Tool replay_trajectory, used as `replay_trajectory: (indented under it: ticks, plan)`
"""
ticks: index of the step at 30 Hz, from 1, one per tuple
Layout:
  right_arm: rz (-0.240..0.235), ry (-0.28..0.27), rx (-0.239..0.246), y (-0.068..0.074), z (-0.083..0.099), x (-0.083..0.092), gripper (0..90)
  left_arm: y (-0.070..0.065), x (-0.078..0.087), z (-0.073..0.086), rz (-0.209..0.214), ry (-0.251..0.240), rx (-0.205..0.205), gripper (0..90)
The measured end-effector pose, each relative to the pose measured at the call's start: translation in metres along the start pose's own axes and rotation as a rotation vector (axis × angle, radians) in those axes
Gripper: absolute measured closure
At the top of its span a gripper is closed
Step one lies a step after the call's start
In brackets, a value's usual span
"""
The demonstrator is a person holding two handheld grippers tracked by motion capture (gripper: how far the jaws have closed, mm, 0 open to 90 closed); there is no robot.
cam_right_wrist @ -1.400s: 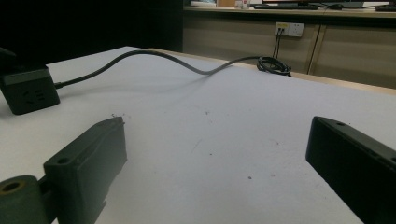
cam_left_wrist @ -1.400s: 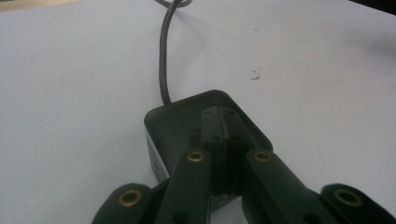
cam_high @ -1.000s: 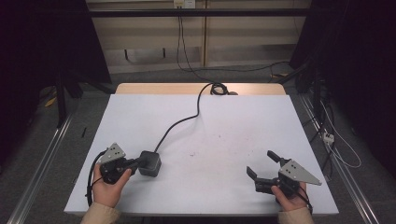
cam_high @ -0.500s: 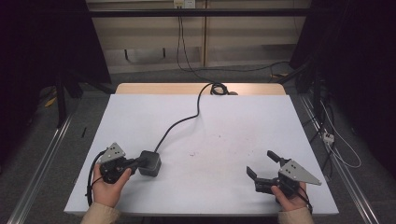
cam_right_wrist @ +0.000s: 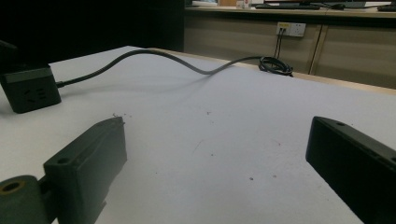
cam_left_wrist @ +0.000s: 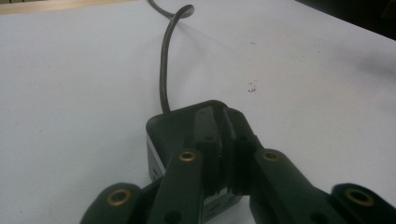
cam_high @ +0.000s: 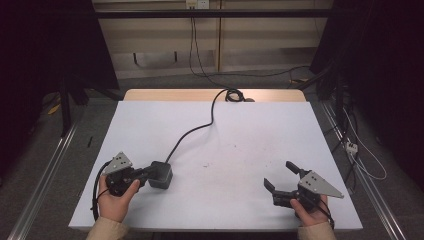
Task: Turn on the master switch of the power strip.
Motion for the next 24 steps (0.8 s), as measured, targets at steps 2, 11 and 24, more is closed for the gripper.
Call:
replay_trajectory:
  ticks: [2,11,24]
  plan:
    - [-0.001,0.0,0.003,0.0,0.0,-0.0001,4.9,0.0,-0.0001,-0.0001,-0.002,-0.003,0.002,81.3]
    - [-0.002,0.0,0.002,0.0004,-0.0003,-0.0004,4.9,0.0013,0.0008,-0.0003,-0.002,-0.002,0.009,67.1]
    - [-0.004,0.0,0.003,0.0007,-0.0007,-0.0009,4.9,0.0005,0.0011,-0.0019,0.014,-0.007,0.015,47.6]
Point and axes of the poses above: each handheld gripper's, and its own axes: x roughly backward along the jaws, z roughly out of its underside, y roughly to its left, the point moved 3 cm from there along -x, roughly forward along the jaws, and after that the axes turned 3 degrees about z, right-handed, at the moved point
